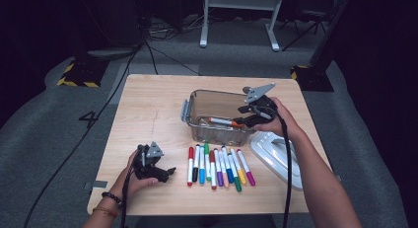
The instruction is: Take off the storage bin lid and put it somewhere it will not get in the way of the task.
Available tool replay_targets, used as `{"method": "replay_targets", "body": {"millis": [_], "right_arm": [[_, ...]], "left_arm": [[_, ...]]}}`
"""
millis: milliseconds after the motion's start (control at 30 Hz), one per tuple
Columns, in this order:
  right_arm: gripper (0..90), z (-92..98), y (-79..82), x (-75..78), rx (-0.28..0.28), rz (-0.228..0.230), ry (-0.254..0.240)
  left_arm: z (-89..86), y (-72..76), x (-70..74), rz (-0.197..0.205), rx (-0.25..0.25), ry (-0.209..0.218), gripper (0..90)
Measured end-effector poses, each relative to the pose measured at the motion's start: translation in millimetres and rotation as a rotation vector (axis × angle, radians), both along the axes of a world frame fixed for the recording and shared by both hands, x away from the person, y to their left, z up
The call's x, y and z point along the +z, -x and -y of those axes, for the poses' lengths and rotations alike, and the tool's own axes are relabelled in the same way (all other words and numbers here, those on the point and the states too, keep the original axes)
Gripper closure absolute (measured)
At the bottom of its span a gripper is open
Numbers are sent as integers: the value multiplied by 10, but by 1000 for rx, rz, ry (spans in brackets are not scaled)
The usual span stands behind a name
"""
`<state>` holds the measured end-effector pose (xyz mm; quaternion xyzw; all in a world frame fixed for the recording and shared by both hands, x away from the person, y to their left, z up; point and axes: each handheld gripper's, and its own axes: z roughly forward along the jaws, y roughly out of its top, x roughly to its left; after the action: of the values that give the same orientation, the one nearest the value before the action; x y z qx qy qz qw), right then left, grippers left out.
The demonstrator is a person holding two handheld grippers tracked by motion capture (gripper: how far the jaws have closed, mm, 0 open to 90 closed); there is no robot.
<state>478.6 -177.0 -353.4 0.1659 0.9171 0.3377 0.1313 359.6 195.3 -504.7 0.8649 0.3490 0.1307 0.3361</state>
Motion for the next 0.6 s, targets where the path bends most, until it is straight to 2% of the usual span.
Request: {"method": "replay_targets", "body": {"millis": [133,200,300,467,600], "right_arm": [[477,200,186,116,-45,41,-66],[471,238,223,133,-52,45,-75],[448,404,402,169,-88,75,-108],[419,596,650,103,-122,95,-156],[401,706,845,-46,-131,97,-174]], "left_arm": [[1,1,-1,0,2,1,63],[1,0,-1,1,1,1,63],[2,1,-1,-1,2,3,63],[3,2,-2,-4,4,6,63],[3,2,-2,-4,4,6,63]]}}
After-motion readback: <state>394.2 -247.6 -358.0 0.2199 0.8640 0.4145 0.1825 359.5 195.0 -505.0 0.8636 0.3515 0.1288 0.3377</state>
